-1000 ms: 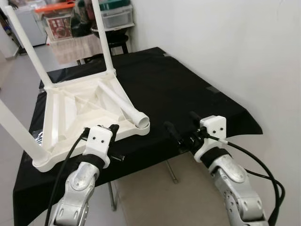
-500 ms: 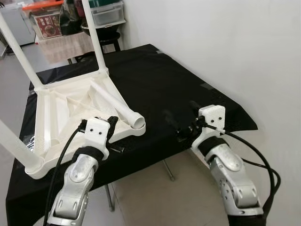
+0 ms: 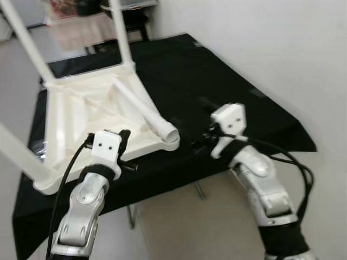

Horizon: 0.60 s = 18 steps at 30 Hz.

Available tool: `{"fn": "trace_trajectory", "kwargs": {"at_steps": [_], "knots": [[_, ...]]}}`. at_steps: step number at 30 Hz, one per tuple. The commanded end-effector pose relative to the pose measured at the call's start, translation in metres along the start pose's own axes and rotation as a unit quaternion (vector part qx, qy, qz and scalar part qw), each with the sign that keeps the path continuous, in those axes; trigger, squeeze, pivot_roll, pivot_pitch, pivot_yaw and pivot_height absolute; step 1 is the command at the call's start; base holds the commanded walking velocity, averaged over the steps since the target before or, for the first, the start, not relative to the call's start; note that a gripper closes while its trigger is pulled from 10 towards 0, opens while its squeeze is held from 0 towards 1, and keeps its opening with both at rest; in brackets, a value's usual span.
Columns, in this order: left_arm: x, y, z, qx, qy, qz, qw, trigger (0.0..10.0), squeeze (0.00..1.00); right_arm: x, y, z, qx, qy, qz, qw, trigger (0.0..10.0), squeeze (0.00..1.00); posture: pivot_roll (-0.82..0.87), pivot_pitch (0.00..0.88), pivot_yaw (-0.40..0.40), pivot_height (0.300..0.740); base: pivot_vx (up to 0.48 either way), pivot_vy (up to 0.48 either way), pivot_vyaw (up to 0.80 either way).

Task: Building children table

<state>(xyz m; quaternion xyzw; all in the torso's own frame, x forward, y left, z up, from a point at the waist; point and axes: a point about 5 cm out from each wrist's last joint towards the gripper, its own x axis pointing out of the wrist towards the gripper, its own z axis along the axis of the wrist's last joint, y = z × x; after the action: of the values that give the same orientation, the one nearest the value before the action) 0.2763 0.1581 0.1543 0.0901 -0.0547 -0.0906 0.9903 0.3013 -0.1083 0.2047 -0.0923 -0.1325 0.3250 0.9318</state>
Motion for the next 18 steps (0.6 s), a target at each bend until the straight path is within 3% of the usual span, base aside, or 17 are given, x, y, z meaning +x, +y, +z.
{"fn": "trace_trajectory", "kwargs": {"at_steps": [1,8,18], "knots": [[-0.0026,0.0002,-0.0028,-0.001,0.008,0.003,1.0,10.0,0.0,-0.0026,-0.0007,-0.0039,-0.018,0.011,0.013,1.0,10.0,0.0,-0.02,0.058,0.029,0.74,0.0,0.0,0.0],[-0.0032,-0.0021,-0.0031,-0.003,0.008,-0.001,1.0,10.0,0.0,-0.0056,-0.004,-0.0047,-0.034,0.015,0.033,0.999,10.0,0.0,-0.02,0.056,0.026,0.74,0.0,0.0,0.0],[-0.0038,-0.004,-0.0027,-0.003,0.006,-0.008,1.0,10.0,0.0,-0.0057,0.0025,-0.0101,-0.024,0.015,0.044,0.999,10.0,0.0,-0.02,0.048,0.027,0.74,0.296,0.0,0.16]]}}
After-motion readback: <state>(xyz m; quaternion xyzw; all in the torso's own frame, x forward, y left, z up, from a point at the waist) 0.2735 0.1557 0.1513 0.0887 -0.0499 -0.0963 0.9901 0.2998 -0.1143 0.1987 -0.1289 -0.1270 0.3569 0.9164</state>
